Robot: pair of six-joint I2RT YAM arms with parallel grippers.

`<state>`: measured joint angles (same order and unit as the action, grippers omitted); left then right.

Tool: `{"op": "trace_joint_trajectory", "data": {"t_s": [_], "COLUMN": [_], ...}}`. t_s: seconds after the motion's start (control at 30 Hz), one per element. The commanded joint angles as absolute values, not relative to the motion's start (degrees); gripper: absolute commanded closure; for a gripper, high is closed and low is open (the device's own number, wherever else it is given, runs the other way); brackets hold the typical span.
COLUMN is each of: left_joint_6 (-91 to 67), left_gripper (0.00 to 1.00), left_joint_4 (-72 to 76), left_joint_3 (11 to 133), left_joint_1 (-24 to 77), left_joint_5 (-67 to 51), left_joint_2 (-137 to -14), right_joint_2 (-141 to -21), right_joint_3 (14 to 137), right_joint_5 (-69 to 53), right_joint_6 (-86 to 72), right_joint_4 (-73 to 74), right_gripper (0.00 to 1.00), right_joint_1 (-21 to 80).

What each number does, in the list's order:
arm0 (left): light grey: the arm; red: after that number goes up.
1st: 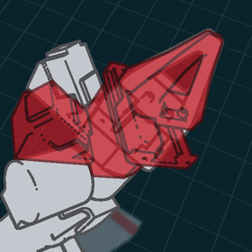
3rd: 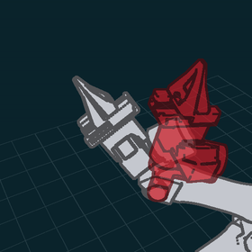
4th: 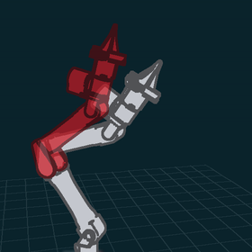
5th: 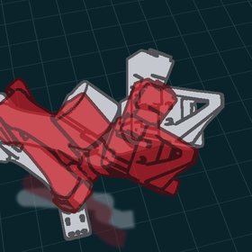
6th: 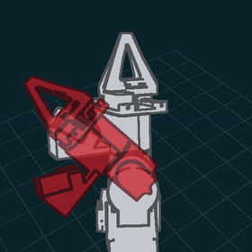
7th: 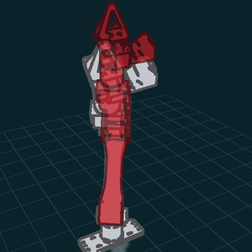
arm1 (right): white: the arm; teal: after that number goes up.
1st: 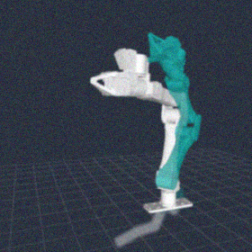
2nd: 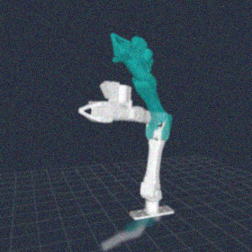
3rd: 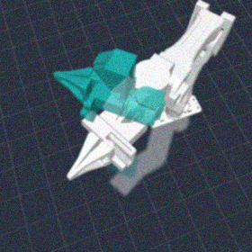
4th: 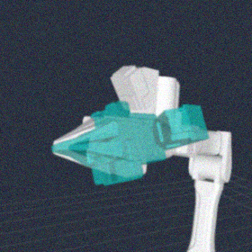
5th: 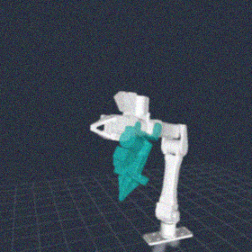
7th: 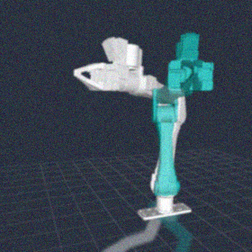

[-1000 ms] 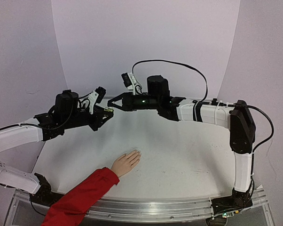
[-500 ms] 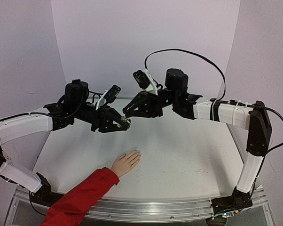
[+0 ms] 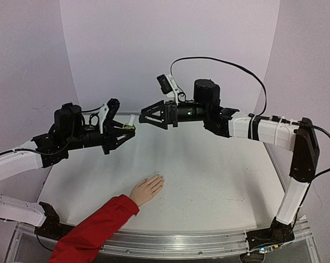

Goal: Paint the nails

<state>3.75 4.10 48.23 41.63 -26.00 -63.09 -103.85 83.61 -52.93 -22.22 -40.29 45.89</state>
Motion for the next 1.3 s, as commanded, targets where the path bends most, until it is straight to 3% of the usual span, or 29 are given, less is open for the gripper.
{"op": "trace_joint_trajectory", "data": {"t_s": [0.0, 0.13, 0.3, 0.6, 0.77, 0.97, 1.0, 1.13, 1.27], "left_joint_6": [8.1, 8.3, 8.1, 7.6, 6.6, 3.3, 2.3, 0.5, -2.3], "left_gripper": [1.00, 1.00, 1.00, 1.00, 1.00, 1.00, 1.00, 1.00, 1.00], "left_joint_4": [8.0, 9.2, 9.6, 10.6, 10.7, 10.6, 10.6, 10.7, 10.6], "left_joint_3": [45.7, 44.9, 45.2, 45.1, 45.2, 46.1, 46.2, 46.9, 49.1], "left_joint_1": [41.8, 41.8, 41.9, 41.8, 41.8, 41.8, 41.8, 39.8, 38.3], "left_joint_5": [-5.9, -0.8, 2.4, 2.3, 1.8, 1.4, 0.7, -17.0, -46.7], "left_joint_2": [-59.4, -60.6, -62.9, -63.4, -63.5, -63.4, -63.3, -62.7, -64.0], "right_joint_2": [-103.9, -107.3, -112.1, -117.3, -117.9, -118.3, -118.1, -115.6, -114.8], "right_joint_3": [87.3, 91.2, 95.5, 100.8, 101.3, 101.2, 101.0, 100.2, 101.0], "right_joint_5": [-41.5, -35.0, -30.7, -30.0, -29.7, -31.7, -32.1, -40.9, -76.8], "right_joint_6": [-26.2, -29.3, -37.5, -39.5, -39.0, -37.9, -37.1, -25.5, -16.6], "right_joint_4": [-40.8, -40.3, -40.0, -39.6, -39.7, -39.6, -39.5, -39.2, -38.7], "right_gripper": [0.10, 0.12, 0.38, 0.54, 0.78, 1.00, 1.00, 1.00, 1.00], "right_joint_1": [46.7, 49.1, 49.8, 51.3, 51.7, 51.7, 51.7, 51.6, 51.5]}}
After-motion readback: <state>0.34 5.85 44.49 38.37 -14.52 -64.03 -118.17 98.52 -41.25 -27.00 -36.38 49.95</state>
